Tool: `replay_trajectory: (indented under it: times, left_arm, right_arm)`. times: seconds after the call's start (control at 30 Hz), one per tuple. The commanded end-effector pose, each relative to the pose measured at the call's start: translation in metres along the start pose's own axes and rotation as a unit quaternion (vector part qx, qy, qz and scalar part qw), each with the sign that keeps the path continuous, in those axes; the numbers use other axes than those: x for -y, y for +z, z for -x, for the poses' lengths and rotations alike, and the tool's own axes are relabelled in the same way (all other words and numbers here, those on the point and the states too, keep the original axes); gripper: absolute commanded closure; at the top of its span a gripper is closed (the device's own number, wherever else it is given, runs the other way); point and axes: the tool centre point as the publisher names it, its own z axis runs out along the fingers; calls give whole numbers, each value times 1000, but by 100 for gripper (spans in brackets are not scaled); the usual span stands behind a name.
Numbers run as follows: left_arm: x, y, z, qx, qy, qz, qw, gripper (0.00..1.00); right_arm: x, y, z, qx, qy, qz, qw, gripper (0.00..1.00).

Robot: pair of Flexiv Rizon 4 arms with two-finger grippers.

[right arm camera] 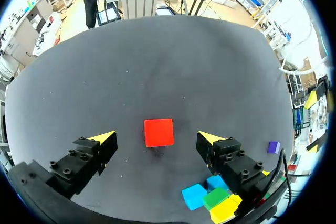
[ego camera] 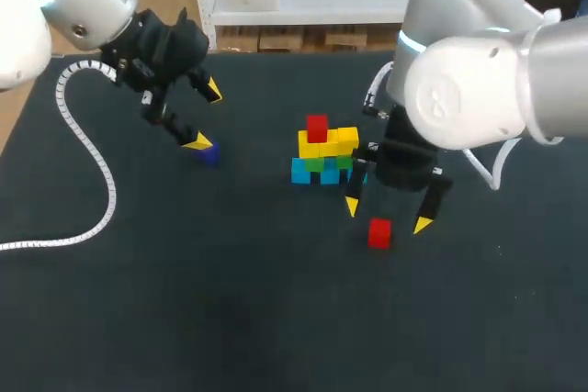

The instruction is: Place the blue cubes, place green cubes on the blue cubes, place the yellow cubes on the green cubes, then place the red cubes on the yellow cubes, and place purple cube on the red cubes.

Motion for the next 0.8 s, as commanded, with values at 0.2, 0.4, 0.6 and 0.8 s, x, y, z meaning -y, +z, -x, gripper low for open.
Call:
replay_trajectory:
  times: [0.2,0.4,0.6,0.8]
  left_arm:
    - [-1,0,-1,1,2,0,1000,0]
    - [-1,0,-1,1,2,0,1000,0]
    - [-1,0,-1,1,2,0,1000,0]
    - [-1,0,-1,1,2,0,1000,0]
  right_arm:
    - [6,9,1,-3,-1,11,1000,32]
    - [5,16,0,-1,1,22,1000,31]
    - [5,16,-1,-4,2,25,1000,50]
    - [4,15,-2,-7,-2,35,999,59]
